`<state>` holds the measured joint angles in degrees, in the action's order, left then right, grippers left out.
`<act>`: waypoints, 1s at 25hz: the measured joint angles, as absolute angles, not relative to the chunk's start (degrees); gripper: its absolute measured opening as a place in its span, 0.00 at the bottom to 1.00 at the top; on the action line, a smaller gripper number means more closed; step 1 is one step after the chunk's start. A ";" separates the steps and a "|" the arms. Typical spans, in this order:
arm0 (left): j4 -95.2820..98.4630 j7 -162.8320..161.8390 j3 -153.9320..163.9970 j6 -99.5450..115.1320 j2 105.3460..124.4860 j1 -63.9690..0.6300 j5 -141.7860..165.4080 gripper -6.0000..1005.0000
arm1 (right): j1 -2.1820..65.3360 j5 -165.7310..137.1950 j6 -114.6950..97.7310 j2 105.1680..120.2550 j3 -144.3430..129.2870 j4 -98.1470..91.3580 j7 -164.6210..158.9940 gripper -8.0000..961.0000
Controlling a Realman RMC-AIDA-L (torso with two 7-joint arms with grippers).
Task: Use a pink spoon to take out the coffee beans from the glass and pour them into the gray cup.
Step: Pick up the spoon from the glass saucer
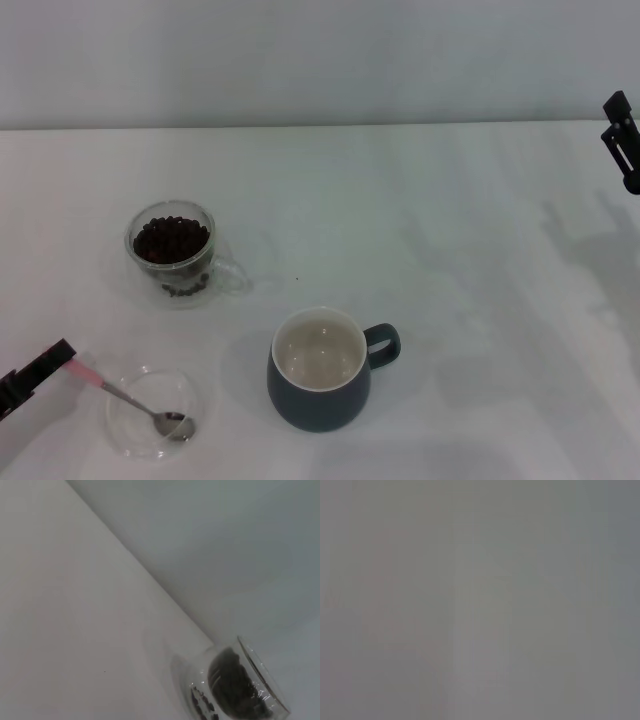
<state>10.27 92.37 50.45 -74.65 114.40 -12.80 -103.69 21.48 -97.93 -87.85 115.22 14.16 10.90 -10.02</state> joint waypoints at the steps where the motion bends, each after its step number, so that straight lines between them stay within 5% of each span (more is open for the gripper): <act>1: 10.49 92.46 50.44 -74.98 114.41 -12.76 -103.68 0.21 | 21.48 -97.92 -87.72 115.23 14.16 10.90 -10.02 0.83; 25: 13.42 95.04 50.45 -84.57 113.41 -12.66 -103.69 0.14 | 20.90 -97.82 -86.98 115.31 14.15 10.90 -10.11 0.83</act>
<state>13.42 95.04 50.45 -84.57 113.41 -12.66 -103.69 20.90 -97.82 -86.98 115.31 14.15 10.90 -10.11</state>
